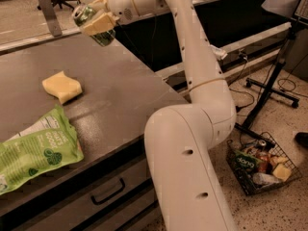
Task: Place green can upright
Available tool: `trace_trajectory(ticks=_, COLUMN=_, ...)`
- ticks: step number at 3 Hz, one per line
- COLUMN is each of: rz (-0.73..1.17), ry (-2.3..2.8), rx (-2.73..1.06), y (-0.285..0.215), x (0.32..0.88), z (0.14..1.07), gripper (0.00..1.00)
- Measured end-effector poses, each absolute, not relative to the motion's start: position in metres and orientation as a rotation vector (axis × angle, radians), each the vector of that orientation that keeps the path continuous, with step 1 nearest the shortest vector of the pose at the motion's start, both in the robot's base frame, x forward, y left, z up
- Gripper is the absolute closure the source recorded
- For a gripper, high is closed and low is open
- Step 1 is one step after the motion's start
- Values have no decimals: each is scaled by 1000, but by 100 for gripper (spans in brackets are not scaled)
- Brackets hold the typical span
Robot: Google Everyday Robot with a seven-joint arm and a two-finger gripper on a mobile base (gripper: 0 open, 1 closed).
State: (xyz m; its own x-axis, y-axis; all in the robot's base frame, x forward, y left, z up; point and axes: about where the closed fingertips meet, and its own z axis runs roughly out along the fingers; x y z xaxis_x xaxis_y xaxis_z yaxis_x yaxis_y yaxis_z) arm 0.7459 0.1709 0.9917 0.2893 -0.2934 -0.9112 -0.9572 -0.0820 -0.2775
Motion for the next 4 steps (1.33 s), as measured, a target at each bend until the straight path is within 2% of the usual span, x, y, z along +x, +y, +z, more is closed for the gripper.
trace_trajectory(ticks=2, rz=887, ry=1155, rx=-1592, y=181, x=742, z=988, gripper=100)
trace_trajectory(ticks=4, rz=1013, ry=1054, rx=-1561, y=204, x=723, z=996, gripper=100)
